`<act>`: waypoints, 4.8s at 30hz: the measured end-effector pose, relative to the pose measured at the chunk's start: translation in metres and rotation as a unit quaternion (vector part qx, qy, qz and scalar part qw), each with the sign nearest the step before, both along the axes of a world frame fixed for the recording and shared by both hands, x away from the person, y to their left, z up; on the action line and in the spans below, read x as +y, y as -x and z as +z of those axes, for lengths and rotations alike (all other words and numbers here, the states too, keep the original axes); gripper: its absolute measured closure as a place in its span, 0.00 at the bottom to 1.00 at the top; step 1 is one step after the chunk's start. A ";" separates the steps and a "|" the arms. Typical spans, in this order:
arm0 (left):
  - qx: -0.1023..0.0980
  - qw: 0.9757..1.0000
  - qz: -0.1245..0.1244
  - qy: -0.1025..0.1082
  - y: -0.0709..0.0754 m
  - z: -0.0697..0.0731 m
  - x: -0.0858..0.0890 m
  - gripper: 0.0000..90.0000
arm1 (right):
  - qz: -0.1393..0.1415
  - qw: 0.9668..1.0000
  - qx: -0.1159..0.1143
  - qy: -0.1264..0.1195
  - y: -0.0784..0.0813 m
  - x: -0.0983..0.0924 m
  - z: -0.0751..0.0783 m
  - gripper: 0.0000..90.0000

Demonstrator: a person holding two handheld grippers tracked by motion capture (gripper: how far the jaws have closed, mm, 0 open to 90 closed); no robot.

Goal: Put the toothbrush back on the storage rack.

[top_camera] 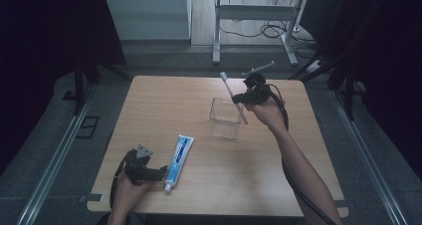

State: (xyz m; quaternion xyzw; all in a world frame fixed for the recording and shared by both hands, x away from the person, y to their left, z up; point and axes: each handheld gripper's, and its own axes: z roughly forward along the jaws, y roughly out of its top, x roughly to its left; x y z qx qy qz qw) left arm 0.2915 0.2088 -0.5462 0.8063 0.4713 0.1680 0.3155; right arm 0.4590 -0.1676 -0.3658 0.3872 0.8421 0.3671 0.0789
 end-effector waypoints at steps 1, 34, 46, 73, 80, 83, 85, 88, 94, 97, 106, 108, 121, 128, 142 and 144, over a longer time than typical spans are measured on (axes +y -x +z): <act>0.000 1.000 0.000 0.000 0.000 0.000 0.000 0.02 | 0.001 1.000 -0.004 0.000 -0.001 0.001 0.000 0.93; 0.001 1.000 -0.001 0.000 0.000 0.000 0.000 0.02 | -0.013 0.999 -0.042 -0.009 -0.017 0.025 -0.029 0.93; 0.001 1.000 -0.001 0.000 0.000 0.000 0.000 0.02 | -0.015 0.999 -0.038 -0.006 -0.017 0.024 -0.048 0.93; 0.000 1.000 0.000 0.001 0.000 0.000 0.000 0.02 | 0.001 0.999 -0.027 0.038 -0.017 0.035 -0.079 0.92; 0.000 1.000 0.000 0.000 0.000 0.000 0.000 0.02 | 0.004 0.999 -0.023 0.047 -0.018 0.038 -0.082 0.91; 0.001 1.000 0.000 0.000 0.000 0.000 0.000 0.02 | 0.005 0.998 -0.021 0.051 -0.018 0.039 -0.084 0.91; 0.001 1.000 0.000 0.000 0.000 0.000 0.000 0.02 | 0.007 0.998 -0.022 0.055 -0.019 0.039 -0.085 0.91; 0.001 1.000 0.000 0.000 0.000 0.000 0.000 0.02 | 0.006 0.998 -0.021 0.055 -0.019 0.038 -0.086 0.91; 0.000 1.000 0.000 0.000 0.000 0.000 0.000 0.02 | 0.005 0.998 -0.020 0.060 -0.020 0.038 -0.086 0.90; 0.000 1.000 0.000 0.000 0.000 0.000 0.000 0.02 | 0.005 0.998 -0.020 0.058 -0.020 0.038 -0.086 0.90; 0.000 1.000 0.000 0.000 0.000 0.000 0.000 0.02 | 0.009 0.998 -0.024 0.056 -0.017 0.038 -0.082 0.84; 0.000 1.000 0.000 0.000 0.000 0.000 0.000 0.02 | 0.011 0.998 -0.025 0.056 -0.016 0.037 -0.081 0.82; 0.001 1.000 0.000 0.001 0.000 0.000 0.000 0.02 | 0.016 0.998 -0.045 0.050 -0.008 0.033 -0.072 0.60; 0.001 1.000 0.000 0.001 0.000 0.000 0.000 0.02 | 0.021 0.998 -0.045 0.040 -0.003 0.028 -0.067 0.51; 0.001 1.000 0.000 0.000 0.000 0.000 0.000 0.02 | 0.035 0.998 -0.049 0.021 0.008 0.023 -0.060 0.34; 0.001 1.000 0.000 0.001 0.000 0.000 0.000 0.02 | 0.037 0.998 -0.050 0.017 0.009 0.023 -0.060 0.31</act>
